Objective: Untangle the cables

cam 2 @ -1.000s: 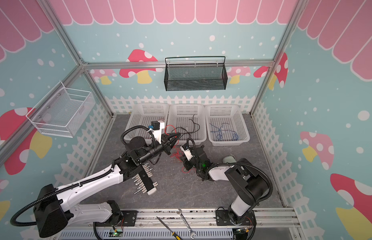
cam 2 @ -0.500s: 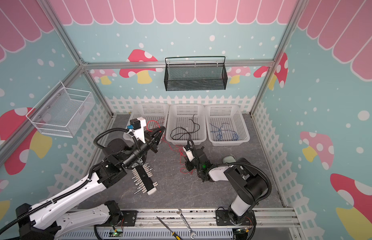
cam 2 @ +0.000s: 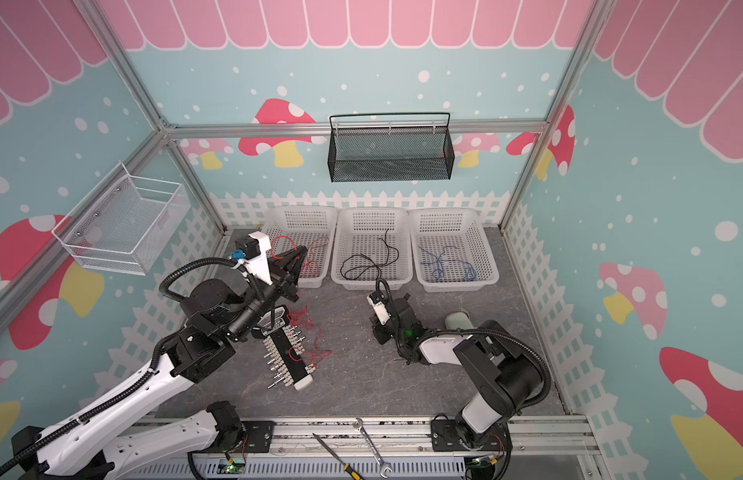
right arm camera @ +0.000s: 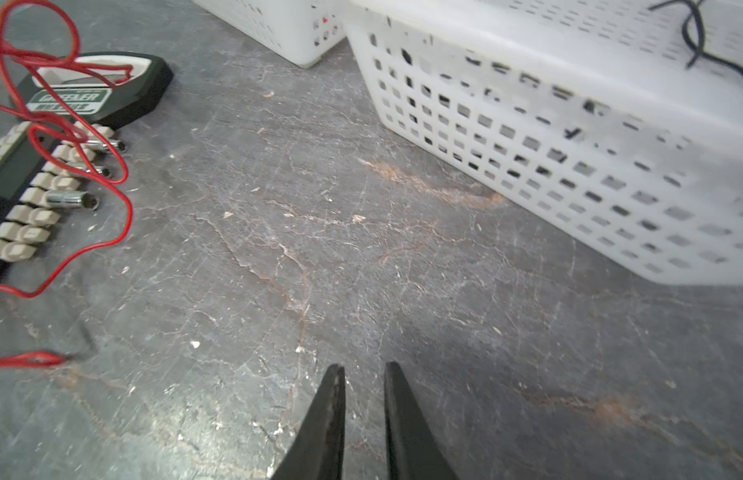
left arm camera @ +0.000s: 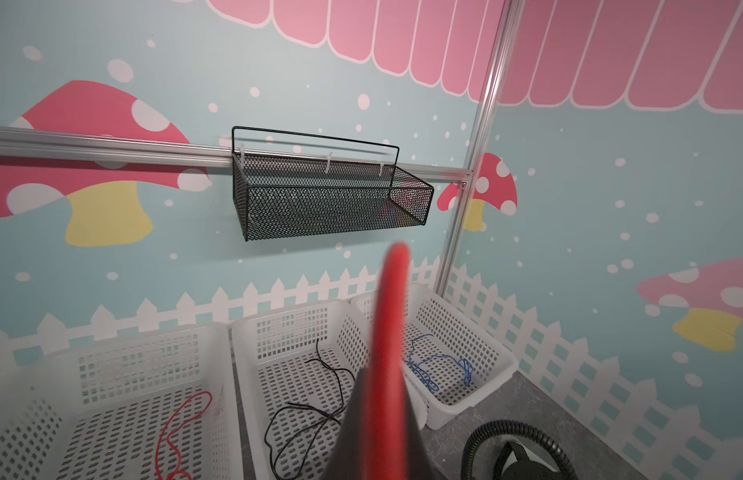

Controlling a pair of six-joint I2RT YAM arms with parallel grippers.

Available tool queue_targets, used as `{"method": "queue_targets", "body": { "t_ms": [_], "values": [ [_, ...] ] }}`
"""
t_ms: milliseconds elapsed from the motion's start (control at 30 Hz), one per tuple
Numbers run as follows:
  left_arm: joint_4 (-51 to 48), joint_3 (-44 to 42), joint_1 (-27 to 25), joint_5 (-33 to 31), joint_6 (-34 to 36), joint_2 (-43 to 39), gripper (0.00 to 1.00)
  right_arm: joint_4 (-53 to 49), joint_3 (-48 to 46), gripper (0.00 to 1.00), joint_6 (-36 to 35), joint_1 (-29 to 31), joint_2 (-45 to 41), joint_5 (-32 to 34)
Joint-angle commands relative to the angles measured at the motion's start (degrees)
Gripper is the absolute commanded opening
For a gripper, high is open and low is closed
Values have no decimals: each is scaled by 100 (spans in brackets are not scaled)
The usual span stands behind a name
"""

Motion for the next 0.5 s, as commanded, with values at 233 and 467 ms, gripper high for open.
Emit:
{"method": "queue_targets", "body": {
  "t_ms": [233, 467],
  "values": [
    [319, -174, 24, 736, -76, 228, 0, -54, 631, 38, -374, -3, -321, -1396],
    [791, 41, 24, 1409, -187, 364, 0, 76, 607, 38, -248, 9, -346, -1255]
  ]
}}
